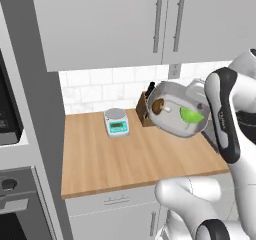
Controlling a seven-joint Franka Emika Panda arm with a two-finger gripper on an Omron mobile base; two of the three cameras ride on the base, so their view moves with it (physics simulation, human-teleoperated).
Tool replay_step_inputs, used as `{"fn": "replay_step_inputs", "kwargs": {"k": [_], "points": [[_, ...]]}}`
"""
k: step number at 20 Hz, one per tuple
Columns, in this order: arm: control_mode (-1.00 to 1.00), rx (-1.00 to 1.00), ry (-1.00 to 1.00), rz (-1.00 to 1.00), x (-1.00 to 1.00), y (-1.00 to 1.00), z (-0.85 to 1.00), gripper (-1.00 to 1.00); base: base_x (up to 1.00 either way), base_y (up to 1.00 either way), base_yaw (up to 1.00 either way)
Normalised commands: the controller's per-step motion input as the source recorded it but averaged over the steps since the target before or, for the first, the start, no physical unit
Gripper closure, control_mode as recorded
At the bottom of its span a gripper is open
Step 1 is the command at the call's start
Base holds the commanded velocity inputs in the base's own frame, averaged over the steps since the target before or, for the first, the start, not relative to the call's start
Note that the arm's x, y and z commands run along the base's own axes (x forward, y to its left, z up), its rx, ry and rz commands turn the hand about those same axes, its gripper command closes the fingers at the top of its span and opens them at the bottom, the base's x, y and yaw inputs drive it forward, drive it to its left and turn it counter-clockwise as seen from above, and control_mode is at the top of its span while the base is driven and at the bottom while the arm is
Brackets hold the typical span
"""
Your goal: Take the meat container that has the fish and place it on the second highest rack of the freezer. Then take the vegetable container that has the mushroom and lemon wedge and place it on the highest rack of the freezer.
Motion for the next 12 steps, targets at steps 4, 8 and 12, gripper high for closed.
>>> {"fn": "replay_step_inputs", "kwargs": {"k": [4, 8, 12], "points": [[-1.0, -0.08, -0.06, 0.28, 0.0, 0.3, 1.0, 1.0, 0.0, 0.0, 0.0], [-1.0, -0.07, -0.06, 0.19, 0.0, 0.11, 0.69, 1.0, 0.0, 0.0, 0.0], [1.0, 0.0, 0.0, 0.0, 0.0, 0.02, 0.0, 1.0, 0.0, 0.0, 0.01]]}}
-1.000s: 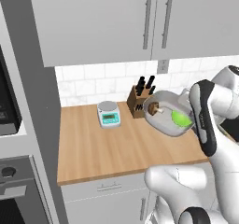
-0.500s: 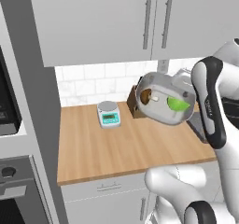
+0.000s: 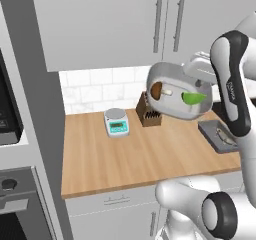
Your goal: Take the meat container that has the fish and place it on the second highest rack of the freezer. Then take the vegetable container that has the mushroom and lemon wedge and place it on the highest rack of the freezer.
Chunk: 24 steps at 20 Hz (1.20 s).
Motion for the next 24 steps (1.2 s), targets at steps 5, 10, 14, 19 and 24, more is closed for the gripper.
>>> {"fn": "replay_step_inputs", "kwargs": {"k": [5, 10, 14, 19, 24], "points": [[1.0, 0.0, 0.0, 0.0, 0.0, 0.0, 0.0, 1.0, -0.41, 0.0, 0.02], [1.0, 0.0, 0.0, 0.0, 0.0, 0.0, 0.0, 1.0, -0.75, 0.0, 0.18], [1.0, 0.0, 0.0, 0.0, 0.0, 0.0, 0.0, 1.0, -0.02, 0.0, 0.39], [1.0, 0.0, 0.0, 0.0, 0.0, 0.0, 0.0, 1.0, 0.15, 0.08, 0.72], [1.0, 0.0, 0.0, 0.0, 0.0, 0.0, 0.0, 1.0, 0.09, 0.06, 0.99]]}}
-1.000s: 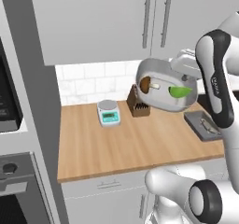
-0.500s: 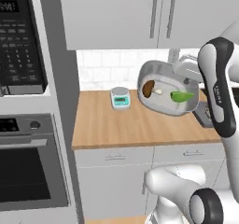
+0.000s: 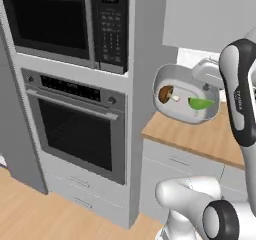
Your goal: Take the meat container that has the fish and place it on the second highest rack of the freezer. Then take the vegetable container that has the mushroom and lemon wedge and place it on the highest rack of the freezer.
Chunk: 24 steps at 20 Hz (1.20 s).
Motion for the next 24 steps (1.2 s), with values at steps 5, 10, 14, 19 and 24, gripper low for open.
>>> {"fn": "replay_step_inputs", "kwargs": {"k": [5, 10, 14, 19, 24], "points": [[1.0, 0.0, 0.0, 0.0, 0.0, 0.0, 0.0, 1.0, 0.01, 0.04, 1.0], [1.0, 0.0, 0.0, 0.0, 0.0, 0.0, 0.0, 1.0, 0.21, 0.12, 0.97], [1.0, 0.0, 0.0, 0.0, 0.0, 0.0, 0.0, 1.0, 0.44, 0.22, 0.82], [1.0, 0.0, 0.0, 0.0, 0.0, 0.0, 0.0, 1.0, 0.62, 0.25, 0.74], [1.0, 0.0, 0.0, 0.0, 0.0, 0.0, 0.0, 1.0, 0.86, 0.1, 0.5]]}}
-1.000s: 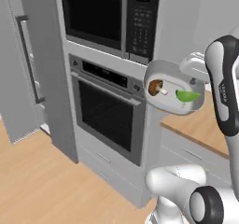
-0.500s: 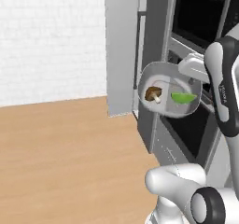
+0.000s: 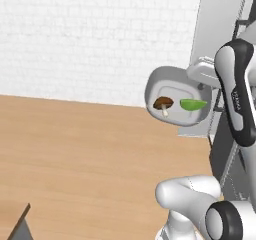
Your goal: Take the meat container that has the fish and place it on the second highest rack of the freezer. Then take the vegetable container that has the mushroom and lemon wedge and place it on the highest rack of the freezer.
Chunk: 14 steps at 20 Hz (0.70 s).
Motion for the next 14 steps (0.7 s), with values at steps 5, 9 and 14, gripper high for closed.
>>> {"fn": "replay_step_inputs", "kwargs": {"k": [5, 9, 14], "points": [[1.0, 0.0, 0.0, 0.0, 0.0, 0.0, 0.0, 1.0, 1.0, -0.07, 0.01], [1.0, 0.0, 0.0, 0.0, 0.0, 0.0, 0.0, 1.0, 0.81, -0.22, -0.31], [1.0, 0.0, 0.0, 0.0, 0.0, 0.0, 0.0, 1.0, 0.77, -0.1, -0.36]]}}
